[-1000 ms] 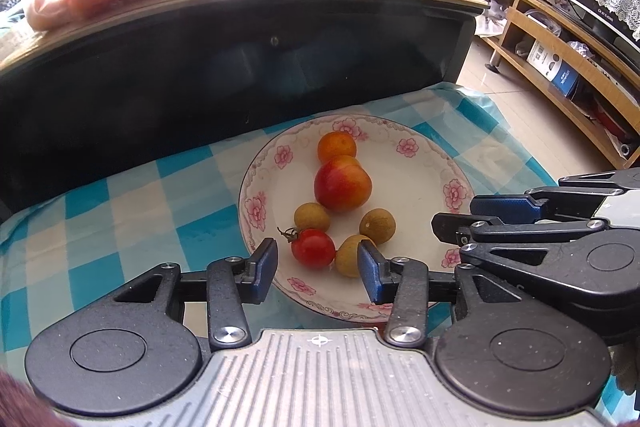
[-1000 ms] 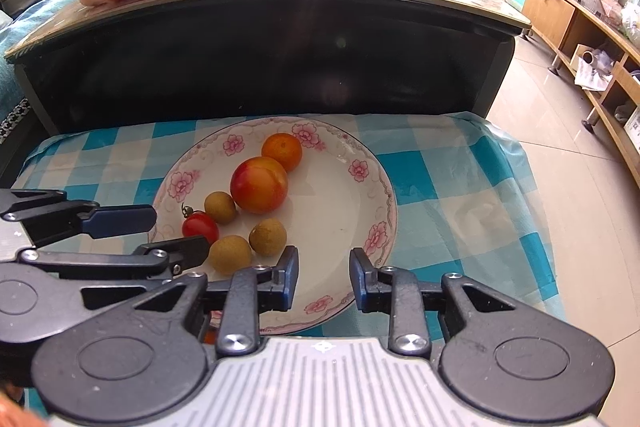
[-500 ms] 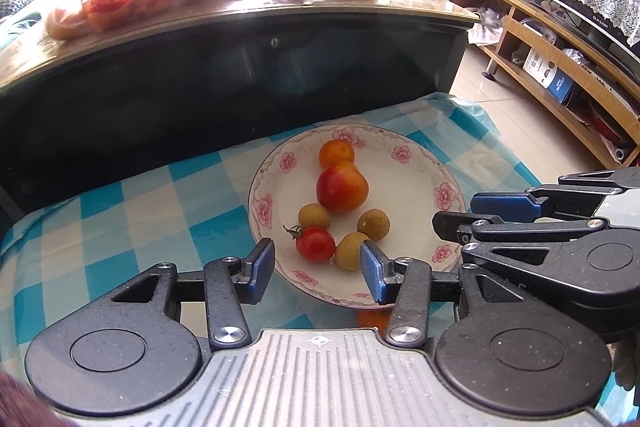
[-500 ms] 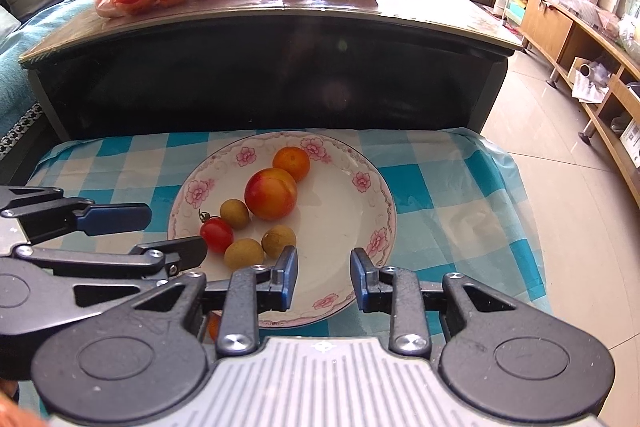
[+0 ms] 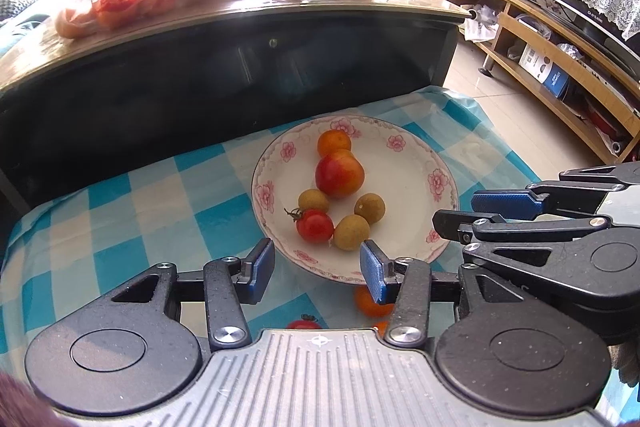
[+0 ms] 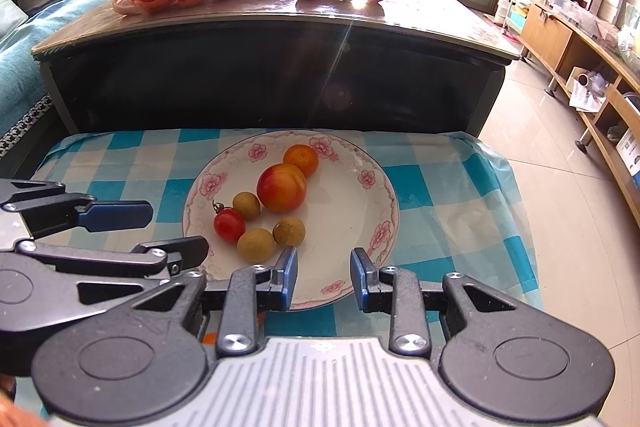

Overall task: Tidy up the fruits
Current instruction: 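Withdraw both open tools from the bowl toward the remaining fruits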

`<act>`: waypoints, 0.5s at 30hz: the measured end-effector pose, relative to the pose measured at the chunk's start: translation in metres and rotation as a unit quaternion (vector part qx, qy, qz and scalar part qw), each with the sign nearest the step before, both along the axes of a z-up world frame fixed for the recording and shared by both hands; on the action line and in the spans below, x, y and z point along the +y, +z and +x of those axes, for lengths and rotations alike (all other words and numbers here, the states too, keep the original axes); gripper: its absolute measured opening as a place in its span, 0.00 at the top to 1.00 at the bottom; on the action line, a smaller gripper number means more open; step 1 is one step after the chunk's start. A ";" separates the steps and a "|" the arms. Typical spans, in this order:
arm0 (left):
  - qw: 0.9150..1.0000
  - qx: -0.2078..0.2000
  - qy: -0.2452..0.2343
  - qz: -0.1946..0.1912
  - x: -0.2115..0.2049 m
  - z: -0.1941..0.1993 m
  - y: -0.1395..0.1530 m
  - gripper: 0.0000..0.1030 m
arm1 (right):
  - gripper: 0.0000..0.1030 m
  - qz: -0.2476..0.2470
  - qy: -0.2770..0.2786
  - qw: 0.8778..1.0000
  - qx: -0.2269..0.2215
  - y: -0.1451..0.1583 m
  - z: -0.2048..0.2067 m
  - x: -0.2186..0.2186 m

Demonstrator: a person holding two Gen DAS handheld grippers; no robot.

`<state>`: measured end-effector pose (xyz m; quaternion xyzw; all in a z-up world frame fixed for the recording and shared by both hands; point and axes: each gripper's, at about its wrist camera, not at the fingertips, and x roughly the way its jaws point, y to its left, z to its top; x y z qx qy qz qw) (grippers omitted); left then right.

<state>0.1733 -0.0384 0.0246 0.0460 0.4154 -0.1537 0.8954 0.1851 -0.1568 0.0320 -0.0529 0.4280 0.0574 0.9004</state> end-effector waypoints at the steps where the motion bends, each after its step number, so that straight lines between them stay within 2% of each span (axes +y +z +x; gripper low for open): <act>1: 1.000 0.001 -0.001 0.002 0.000 -0.002 0.000 0.46 | 0.69 0.001 0.000 1.000 0.001 0.000 -0.002 0.000; 10: 1.000 0.014 -0.013 0.005 0.006 -0.024 -0.005 0.45 | 0.69 0.007 0.006 1.000 0.013 -0.001 -0.021 0.005; 15: 1.000 0.027 -0.013 0.003 0.012 -0.033 -0.009 0.44 | 0.69 0.037 0.004 0.999 0.040 -0.007 -0.031 0.003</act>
